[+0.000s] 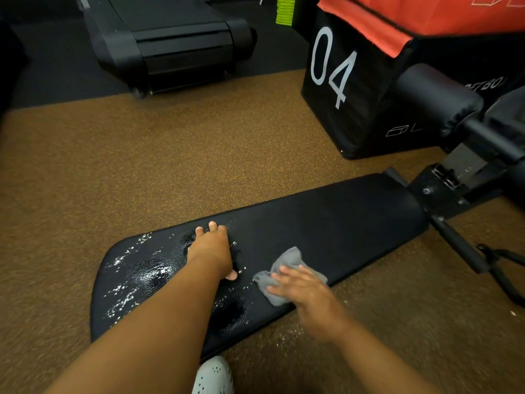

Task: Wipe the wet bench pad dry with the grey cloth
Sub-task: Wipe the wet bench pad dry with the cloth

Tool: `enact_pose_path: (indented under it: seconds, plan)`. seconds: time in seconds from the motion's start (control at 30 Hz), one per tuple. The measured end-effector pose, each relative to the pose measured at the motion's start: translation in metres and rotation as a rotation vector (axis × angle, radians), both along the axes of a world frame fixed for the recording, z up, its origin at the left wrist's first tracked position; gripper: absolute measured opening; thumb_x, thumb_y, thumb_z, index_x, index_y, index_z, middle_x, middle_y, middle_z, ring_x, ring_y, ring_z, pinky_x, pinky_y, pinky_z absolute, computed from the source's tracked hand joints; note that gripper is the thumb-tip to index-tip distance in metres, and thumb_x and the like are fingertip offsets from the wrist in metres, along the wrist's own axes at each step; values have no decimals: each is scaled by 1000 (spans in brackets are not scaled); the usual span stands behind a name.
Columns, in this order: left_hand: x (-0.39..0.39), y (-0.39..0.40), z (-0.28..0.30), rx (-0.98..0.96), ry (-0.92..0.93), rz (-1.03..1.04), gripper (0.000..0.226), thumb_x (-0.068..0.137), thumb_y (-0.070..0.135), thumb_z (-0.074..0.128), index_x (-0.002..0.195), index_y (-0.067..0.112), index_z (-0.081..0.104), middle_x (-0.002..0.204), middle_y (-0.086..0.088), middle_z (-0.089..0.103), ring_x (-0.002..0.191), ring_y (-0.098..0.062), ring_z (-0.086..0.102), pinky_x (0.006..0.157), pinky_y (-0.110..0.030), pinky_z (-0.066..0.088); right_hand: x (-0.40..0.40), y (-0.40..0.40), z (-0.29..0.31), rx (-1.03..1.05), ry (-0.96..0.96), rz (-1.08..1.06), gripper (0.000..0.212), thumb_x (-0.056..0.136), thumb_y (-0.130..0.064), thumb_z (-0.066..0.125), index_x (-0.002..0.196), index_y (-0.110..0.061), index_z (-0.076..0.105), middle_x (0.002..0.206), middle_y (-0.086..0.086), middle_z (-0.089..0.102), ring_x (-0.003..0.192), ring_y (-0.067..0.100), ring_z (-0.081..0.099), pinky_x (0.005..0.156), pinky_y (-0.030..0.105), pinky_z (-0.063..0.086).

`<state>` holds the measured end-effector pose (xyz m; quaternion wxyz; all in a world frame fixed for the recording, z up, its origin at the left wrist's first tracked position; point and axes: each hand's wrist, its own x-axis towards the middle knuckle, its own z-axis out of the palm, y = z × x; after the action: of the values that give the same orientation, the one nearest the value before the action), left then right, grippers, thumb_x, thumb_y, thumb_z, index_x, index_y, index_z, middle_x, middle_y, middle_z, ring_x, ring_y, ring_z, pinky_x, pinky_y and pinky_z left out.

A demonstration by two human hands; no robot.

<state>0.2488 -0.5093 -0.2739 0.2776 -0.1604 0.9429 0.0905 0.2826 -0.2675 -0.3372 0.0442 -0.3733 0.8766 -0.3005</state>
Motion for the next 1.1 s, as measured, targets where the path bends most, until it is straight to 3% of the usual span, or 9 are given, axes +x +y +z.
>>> enact_pose_path:
  seconds: [0.1,0.2,0.43,0.6,0.67,0.83,0.9,0.97,1.1]
  plan:
    - [1,0,1,0,0,-1,111,65,31,85,148,12,14,159,-6,-1,145,-34,-3,106,-51,37,-20,17,-1,26,10,-251,58,77,5,47,119,-30,64,131,-8,58,131,11,42,114,34,20]
    - [0,1,2,-5,-6,1,111,64,31,86,147,12,14,159,-6,-1,145,-34,-2,106,-52,37,-17,-17,-1,19,-53,-528,59,70,4,42,118,-21,66,129,2,60,130,23,45,114,34,14]
    - [1,0,2,5,-6,4,115,65,31,85,149,13,10,159,-5,-2,145,-33,-3,108,-51,35,11,15,4,75,3,-28,69,76,9,52,130,-33,51,140,-13,45,138,4,29,117,29,9]
    - [4,0,4,-7,-1,-14,114,66,34,84,150,14,9,159,-3,-2,146,-31,-3,108,-49,35,-1,5,4,45,-20,-533,56,78,7,48,121,-26,63,135,-2,54,133,19,41,116,37,13]
    - [6,-1,3,-8,-2,-19,115,66,37,83,150,16,7,159,-2,-3,146,-30,-3,108,-49,35,15,-21,4,-12,-42,-606,53,80,4,47,123,-25,62,136,-4,52,135,20,39,116,36,8]
    - [8,-3,3,4,7,-4,117,67,37,83,150,18,3,159,0,-6,146,-27,-3,109,-49,33,57,-3,-1,34,-14,-134,71,79,11,56,133,-35,46,144,-14,41,141,7,25,116,39,11]
    - [8,-3,3,4,7,-5,118,67,38,83,150,18,2,159,0,-6,146,-27,-3,109,-50,33,52,27,-3,70,41,-94,78,74,13,58,132,-38,47,143,-14,43,139,6,28,117,41,18]
    - [8,-3,3,-1,7,-11,118,67,38,83,150,17,2,159,0,-6,146,-28,-3,109,-49,33,39,45,-2,69,27,-254,87,69,21,58,133,-37,46,142,-14,43,139,8,29,116,42,21]
    - [8,-2,4,-2,8,-16,117,67,38,83,150,17,3,159,0,-5,146,-28,-4,110,-49,32,24,19,3,-22,-65,-702,67,81,20,46,134,-21,49,144,-8,34,142,16,23,117,30,17]
